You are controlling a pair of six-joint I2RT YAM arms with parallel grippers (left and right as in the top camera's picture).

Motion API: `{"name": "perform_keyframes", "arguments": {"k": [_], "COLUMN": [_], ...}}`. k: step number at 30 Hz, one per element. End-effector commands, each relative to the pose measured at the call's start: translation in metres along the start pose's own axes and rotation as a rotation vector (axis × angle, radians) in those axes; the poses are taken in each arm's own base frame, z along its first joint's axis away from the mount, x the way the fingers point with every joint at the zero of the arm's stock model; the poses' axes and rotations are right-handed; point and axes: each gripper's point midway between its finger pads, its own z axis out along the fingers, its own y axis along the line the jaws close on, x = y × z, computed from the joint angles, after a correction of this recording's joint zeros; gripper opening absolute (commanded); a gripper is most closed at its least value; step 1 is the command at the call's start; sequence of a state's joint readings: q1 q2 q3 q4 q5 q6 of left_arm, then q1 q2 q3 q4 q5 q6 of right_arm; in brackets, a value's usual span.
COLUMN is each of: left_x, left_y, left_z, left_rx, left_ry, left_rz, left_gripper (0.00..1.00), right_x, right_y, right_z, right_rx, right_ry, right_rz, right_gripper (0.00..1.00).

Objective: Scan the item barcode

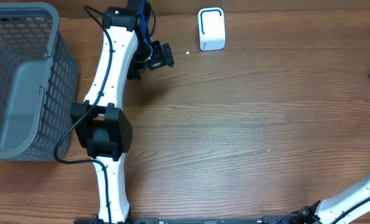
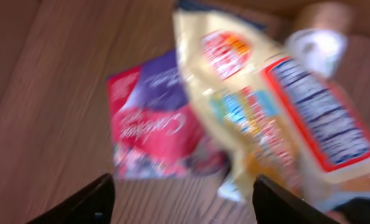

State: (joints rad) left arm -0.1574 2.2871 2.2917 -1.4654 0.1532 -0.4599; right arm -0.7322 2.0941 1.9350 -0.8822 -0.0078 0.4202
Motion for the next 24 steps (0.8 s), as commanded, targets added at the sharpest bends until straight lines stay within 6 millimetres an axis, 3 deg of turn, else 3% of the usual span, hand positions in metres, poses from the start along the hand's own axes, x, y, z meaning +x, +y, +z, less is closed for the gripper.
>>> {"name": "perform_keyframes", "arguments": {"k": [1,5,11,19,24], "left_x": [-0.003,-0.003,-0.003,-0.003,-0.003], "left_y": [-0.002,-0.002,-0.002,-0.002,-0.002], "left_z": [-0.010,-0.010,-0.010,-0.010,-0.010], "left_rx": [0.007,0.007,0.007,0.007,0.007], "left_ry": [-0.031,-0.031,-0.031,-0.031,-0.031], "left_rz": [0.023,0.023,0.023,0.023,0.023], "left_gripper": [1.00,1.00,1.00,1.00,1.00], "right_x": [-0.007,0.004,0.047,0.134,0.173], "right_y": [0.046,0.058,0.078,0.119,0.139], "right_z": [-0.073,-0.121,-0.179,-0.223,-0.242], "right_rx": [-0.225,-0.267,-0.328,-0.387,-0.439], "right_ry": [-0.030,-0.035,0.040,0.182,0.231], "right_rz": [-0.022,-0.047,-0.112,-0.338,-0.463], "right_gripper": [0.70,0.71,0.71,0.70,0.71]}}
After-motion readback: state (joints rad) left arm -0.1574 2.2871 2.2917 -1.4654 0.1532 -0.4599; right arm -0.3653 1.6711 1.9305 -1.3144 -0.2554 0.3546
